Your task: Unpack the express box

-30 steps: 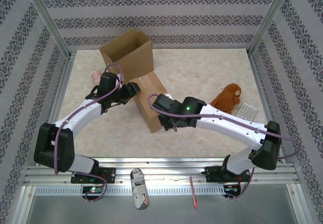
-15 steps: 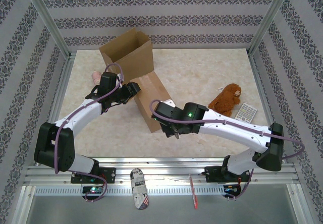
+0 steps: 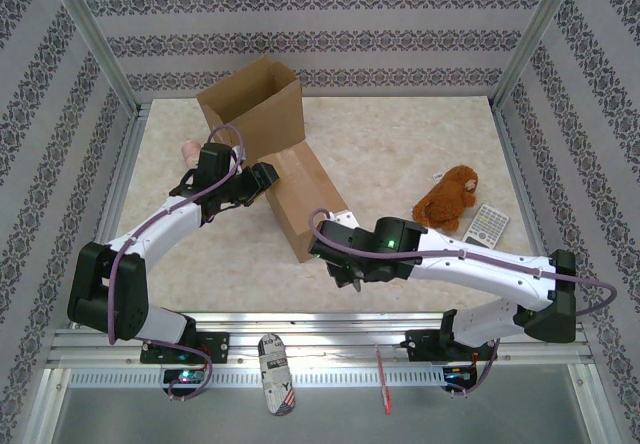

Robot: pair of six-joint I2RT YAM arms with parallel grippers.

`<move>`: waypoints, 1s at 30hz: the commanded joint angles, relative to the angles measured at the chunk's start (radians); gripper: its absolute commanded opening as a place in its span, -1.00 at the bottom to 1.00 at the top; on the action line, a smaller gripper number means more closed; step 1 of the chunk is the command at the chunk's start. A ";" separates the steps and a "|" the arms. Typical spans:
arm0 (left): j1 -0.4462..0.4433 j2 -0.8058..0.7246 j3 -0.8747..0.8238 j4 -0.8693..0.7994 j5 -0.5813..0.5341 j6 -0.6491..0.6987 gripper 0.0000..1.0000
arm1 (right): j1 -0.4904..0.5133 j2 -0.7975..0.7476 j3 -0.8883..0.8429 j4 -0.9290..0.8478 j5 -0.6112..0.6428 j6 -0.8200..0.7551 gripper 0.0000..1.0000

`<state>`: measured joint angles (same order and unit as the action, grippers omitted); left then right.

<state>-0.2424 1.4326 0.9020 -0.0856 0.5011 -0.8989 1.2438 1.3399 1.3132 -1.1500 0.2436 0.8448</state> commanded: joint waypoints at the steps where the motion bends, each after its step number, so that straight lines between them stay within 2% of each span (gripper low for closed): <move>1: 0.010 0.065 -0.044 -0.141 -0.123 -0.008 0.19 | 0.020 -0.003 -0.041 -0.119 -0.085 0.055 -1.00; 10: 0.010 0.059 -0.029 -0.133 -0.096 -0.001 0.20 | 0.043 -0.032 -0.039 -0.144 -0.044 0.094 -1.00; 14: 0.008 0.035 0.029 -0.137 -0.029 0.021 0.34 | 0.042 -0.076 -0.034 -0.179 0.021 0.111 -1.00; 18: 0.008 -0.025 0.129 -0.237 -0.025 0.077 0.54 | -0.002 -0.141 -0.058 -0.189 0.078 0.106 -1.00; 21: 0.007 -0.067 0.218 -0.355 -0.073 0.141 0.57 | -0.062 -0.195 -0.097 -0.168 0.118 0.082 -1.00; 25: 0.008 -0.064 0.348 -0.511 -0.162 0.230 0.39 | -0.177 -0.262 -0.174 -0.087 0.140 0.022 -1.00; 30: 0.013 0.035 0.495 -0.605 -0.246 0.316 -0.03 | -0.331 -0.288 -0.270 0.057 0.129 -0.071 -1.00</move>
<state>-0.2413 1.4097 1.3449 -0.5598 0.3370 -0.6777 0.9661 1.0584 1.0813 -1.1950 0.3397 0.8505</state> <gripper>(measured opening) 0.508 0.163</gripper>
